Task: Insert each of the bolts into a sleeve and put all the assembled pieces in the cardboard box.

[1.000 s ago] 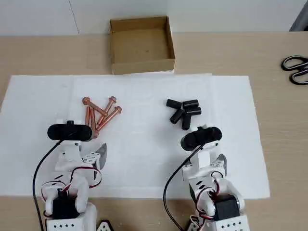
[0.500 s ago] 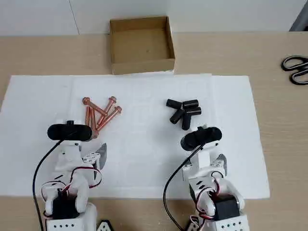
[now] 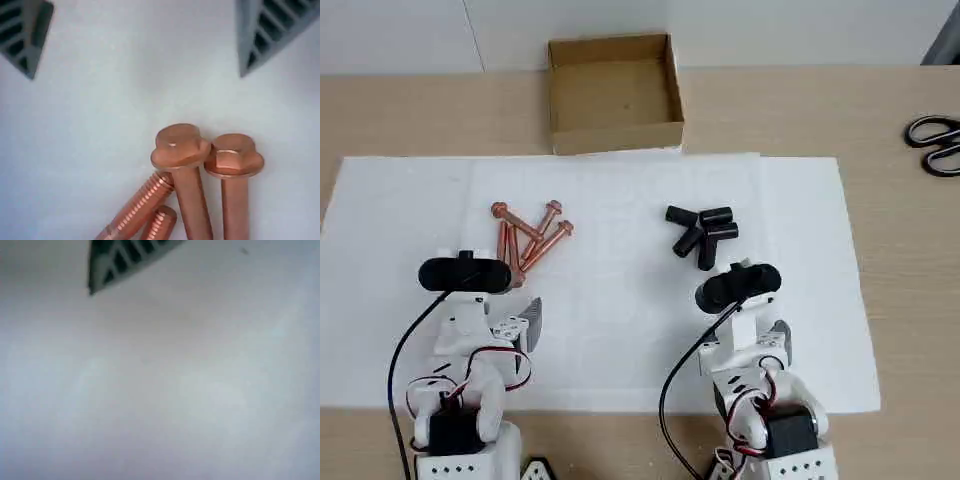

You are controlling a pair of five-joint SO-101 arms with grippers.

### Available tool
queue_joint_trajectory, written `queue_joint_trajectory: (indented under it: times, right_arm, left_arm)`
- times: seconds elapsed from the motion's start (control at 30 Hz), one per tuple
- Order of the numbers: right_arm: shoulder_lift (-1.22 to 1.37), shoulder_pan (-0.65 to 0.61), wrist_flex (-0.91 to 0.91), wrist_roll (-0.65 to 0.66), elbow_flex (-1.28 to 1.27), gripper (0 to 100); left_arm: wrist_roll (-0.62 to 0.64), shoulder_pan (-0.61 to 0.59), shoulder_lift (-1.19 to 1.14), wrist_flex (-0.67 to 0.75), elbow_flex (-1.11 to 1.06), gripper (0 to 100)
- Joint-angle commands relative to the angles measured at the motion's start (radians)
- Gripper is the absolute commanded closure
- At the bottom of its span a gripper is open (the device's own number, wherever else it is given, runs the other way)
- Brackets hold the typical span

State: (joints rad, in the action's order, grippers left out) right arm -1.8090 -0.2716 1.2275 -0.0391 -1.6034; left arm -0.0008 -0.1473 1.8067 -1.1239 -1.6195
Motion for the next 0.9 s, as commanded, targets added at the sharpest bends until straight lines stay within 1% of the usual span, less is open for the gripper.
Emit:
queue_joint_trajectory:
  times: [0.0, 0.6, 0.7, 0.8, 0.87]
  right_arm:
    - [-0.005, -0.004, -0.019, 0.006, 0.006, 62.6]
    - [-0.005, -0.004, -0.019, 0.005, 0.006, 62.6]
    - [-0.005, -0.004, -0.019, 0.005, 0.006, 62.6]
    - [-0.005, 0.018, -0.021, 0.009, 0.011, 62.6]
    - [-0.005, 0.064, -0.059, 0.009, 0.034, 62.6]
  left_arm:
    - [0.002, 0.005, 0.009, 0.017, 0.004, 75]
    - [0.002, 0.006, 0.009, 0.018, 0.004, 75]
    - [0.005, 0.02, 0.009, 0.037, -0.001, 75]
    - [0.002, -0.014, 0.006, -0.014, 0.024, 75]
    - [0.003, -0.054, 0.005, -0.018, 0.061, 75]
